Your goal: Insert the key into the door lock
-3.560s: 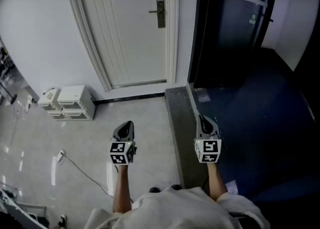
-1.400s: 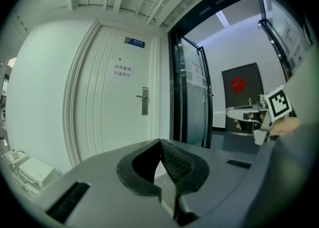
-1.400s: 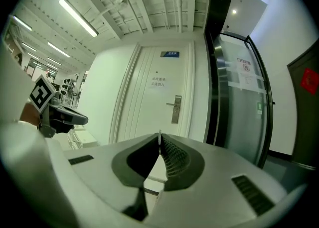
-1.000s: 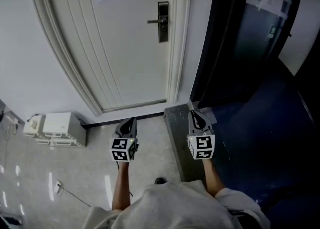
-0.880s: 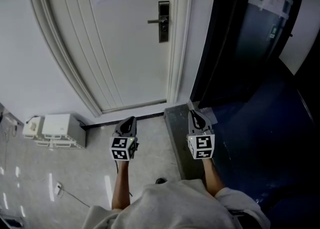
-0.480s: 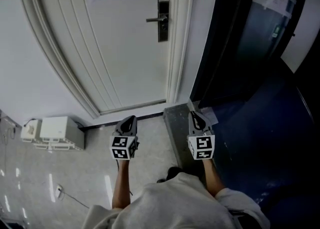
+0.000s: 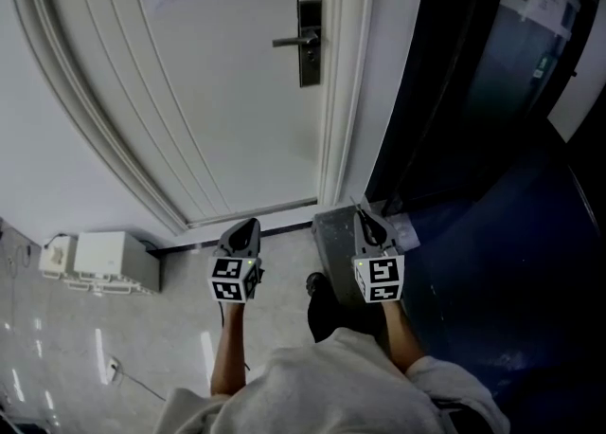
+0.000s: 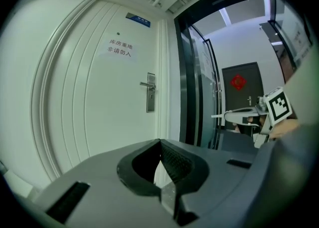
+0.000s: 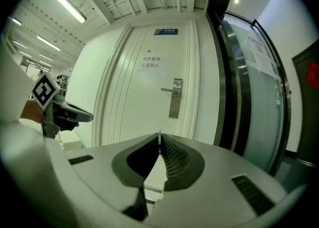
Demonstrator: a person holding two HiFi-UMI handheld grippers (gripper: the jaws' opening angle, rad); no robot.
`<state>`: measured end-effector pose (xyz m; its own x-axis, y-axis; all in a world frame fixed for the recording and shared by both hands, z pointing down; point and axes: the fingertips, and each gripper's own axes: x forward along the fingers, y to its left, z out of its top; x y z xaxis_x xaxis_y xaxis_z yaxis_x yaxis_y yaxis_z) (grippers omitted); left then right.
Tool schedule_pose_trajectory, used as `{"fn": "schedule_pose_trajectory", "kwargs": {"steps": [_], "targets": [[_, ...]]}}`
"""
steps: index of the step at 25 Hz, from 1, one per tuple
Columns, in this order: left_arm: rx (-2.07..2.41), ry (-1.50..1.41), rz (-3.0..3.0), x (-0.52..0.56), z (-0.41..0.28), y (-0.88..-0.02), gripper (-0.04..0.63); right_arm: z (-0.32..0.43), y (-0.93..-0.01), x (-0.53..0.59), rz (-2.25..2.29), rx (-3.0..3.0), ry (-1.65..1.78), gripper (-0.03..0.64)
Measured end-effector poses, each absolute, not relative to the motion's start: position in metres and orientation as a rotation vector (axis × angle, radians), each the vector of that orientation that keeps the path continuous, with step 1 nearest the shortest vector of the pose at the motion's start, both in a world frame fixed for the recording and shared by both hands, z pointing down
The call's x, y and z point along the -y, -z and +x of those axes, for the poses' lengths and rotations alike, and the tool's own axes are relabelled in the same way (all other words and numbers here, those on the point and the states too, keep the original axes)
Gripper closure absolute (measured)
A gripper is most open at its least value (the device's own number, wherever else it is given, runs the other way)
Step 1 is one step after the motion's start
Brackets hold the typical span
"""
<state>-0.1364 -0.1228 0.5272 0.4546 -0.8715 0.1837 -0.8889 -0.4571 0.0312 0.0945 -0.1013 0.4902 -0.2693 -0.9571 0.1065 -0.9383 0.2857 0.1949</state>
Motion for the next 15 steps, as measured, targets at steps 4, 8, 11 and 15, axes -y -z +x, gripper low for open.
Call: {"fn": "schedule_pose_trajectory", "kwargs": {"steps": [4,8,11,15], "targets": [[1.581,-0.229,2.557,0.179,-0.125,-0.526,0.578,0.104,-0.494,0.161,1.740,2.368,0.116,0.587],[1.601,-0.237,2.543,0.240,-0.112,-0.519,0.578,0.112,-0.486,0.228,1.711,2.396,0.121,0.587],[1.618,-0.250,2.527,0.284,-0.105,-0.515,0.578,0.116,-0.479,0.276,1.681,2.420,0.128,0.587],[1.645,-0.254,2.523,0.341,-0.097,-0.500,0.578,0.126,-0.466,0.336,1.664,2.444,0.151,0.587]]}}
